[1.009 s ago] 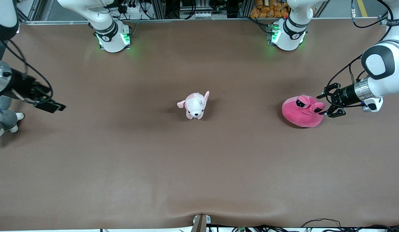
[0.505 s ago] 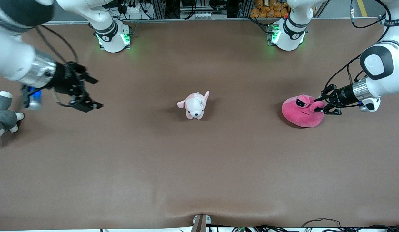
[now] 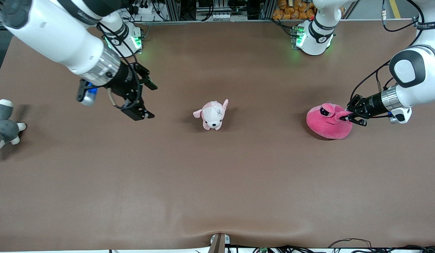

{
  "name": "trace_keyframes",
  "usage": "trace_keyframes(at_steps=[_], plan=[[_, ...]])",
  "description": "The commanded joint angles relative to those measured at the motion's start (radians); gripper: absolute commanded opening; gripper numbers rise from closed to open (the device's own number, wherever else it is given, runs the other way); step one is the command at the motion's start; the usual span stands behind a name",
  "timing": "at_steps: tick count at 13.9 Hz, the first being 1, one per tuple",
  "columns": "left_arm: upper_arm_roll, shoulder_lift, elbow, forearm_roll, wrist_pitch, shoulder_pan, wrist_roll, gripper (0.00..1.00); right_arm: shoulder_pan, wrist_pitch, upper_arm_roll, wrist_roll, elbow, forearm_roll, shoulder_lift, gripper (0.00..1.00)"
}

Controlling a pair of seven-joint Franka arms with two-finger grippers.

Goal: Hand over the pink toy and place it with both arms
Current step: 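Grasp the pink toy with the left gripper while the right gripper approaches, then lift and carry the pink toy with the left gripper toward the right gripper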

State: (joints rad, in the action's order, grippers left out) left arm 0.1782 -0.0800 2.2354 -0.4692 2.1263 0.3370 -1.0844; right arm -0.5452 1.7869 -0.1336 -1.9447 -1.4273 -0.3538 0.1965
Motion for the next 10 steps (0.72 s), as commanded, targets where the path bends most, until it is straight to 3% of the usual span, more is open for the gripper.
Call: trace_keyframes(at_steps=[1,5,10], plan=[[0.004,0.000,-0.045,-0.022,-0.038,0.000,-0.020,0.00,-0.005,0.002,-0.012,-0.020,0.005,-0.017,0.004,1.00],[0.032,-0.009,-0.213,-0.022,-0.227,-0.001,-0.178,0.00,-0.007,0.002,-0.012,-0.020,0.004,-0.019,0.007,1.00],[0.246,-0.020,-0.468,-0.025,-0.287,-0.012,-0.591,0.00,-0.013,0.000,-0.012,-0.020,0.001,-0.019,0.007,1.00]])
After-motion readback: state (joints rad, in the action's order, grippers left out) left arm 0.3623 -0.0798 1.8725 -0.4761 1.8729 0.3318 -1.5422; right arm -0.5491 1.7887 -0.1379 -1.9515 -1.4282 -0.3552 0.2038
